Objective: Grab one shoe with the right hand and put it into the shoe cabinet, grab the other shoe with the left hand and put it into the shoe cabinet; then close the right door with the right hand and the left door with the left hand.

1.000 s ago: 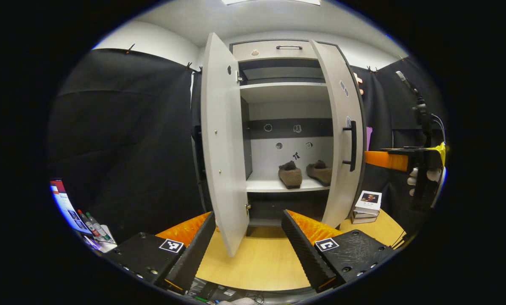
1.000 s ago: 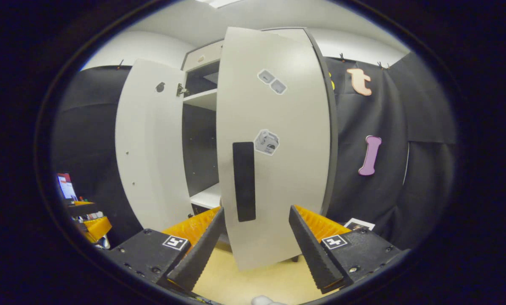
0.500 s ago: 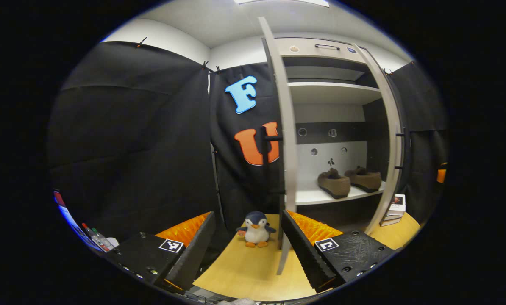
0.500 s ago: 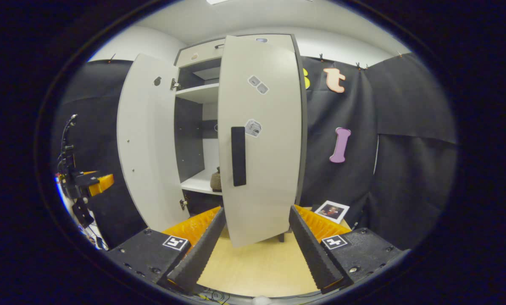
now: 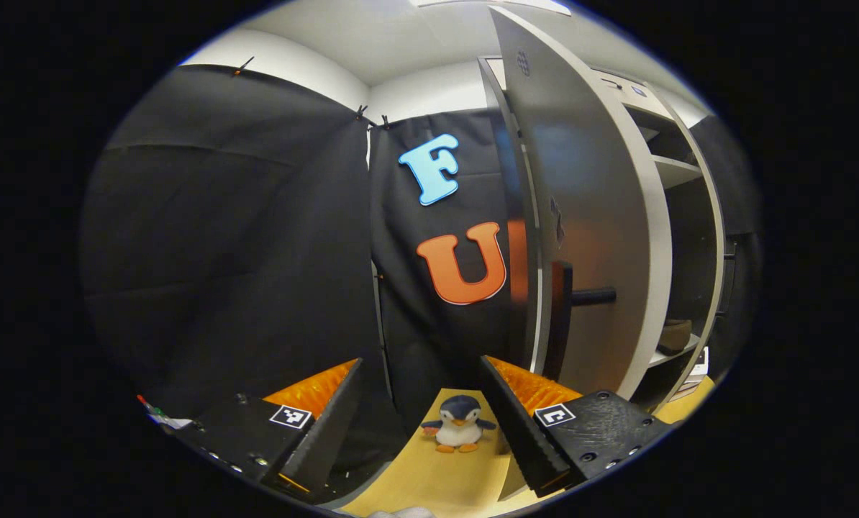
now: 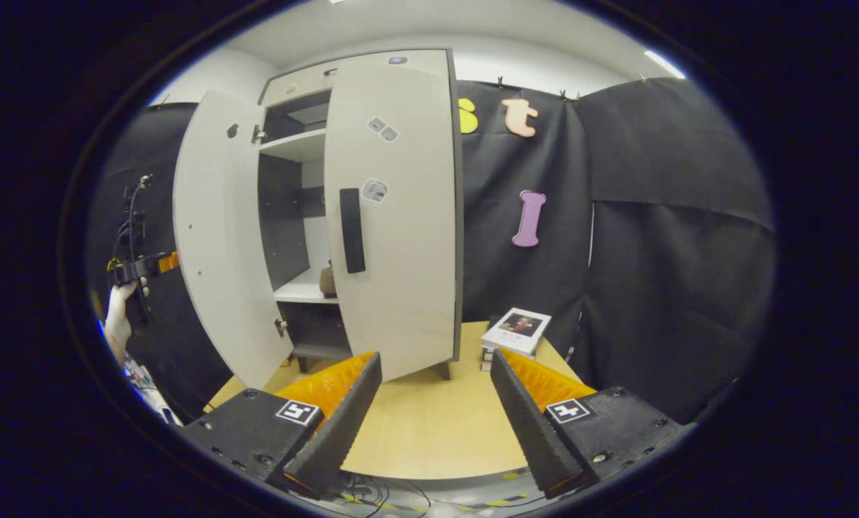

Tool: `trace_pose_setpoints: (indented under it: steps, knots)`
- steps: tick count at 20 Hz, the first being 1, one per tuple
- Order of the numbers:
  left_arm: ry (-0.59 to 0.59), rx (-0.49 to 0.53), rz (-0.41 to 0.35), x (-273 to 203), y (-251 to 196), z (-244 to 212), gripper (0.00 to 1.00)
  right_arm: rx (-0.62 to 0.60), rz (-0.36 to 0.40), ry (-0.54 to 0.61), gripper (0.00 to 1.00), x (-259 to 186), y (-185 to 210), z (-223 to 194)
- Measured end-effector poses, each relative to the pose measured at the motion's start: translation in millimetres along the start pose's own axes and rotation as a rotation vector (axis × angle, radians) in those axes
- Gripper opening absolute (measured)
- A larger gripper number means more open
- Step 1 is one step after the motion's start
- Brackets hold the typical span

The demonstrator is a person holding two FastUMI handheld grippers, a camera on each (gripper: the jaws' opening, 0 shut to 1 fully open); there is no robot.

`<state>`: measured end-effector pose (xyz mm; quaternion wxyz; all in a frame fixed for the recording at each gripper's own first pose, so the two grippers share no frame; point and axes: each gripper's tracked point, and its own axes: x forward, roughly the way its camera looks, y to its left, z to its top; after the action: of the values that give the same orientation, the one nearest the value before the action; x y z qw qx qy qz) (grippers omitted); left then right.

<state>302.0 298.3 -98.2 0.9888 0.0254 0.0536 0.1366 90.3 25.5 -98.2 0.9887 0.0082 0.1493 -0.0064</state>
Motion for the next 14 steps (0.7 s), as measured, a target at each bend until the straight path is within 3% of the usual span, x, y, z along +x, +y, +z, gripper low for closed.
trace_pose_setpoints:
  steps: [3,6,7,14]
  knots:
    - [-0.015,0.06,0.004,3,-6,1,0.92,0.017,-0.019,-0.024,0.99,-4,-9,4]
    - [-0.016,0.056,-0.009,0,-15,1,0.8,0.033,-0.013,-0.015,0.99,-5,-8,1]
    - [-0.011,0.043,-0.031,-3,-22,0,0.9,0.033,-0.008,-0.013,0.99,-5,-7,0]
    - [-0.017,-0.009,-0.176,-21,-107,4,0.9,0.024,-0.004,-0.024,0.96,-13,-4,4]
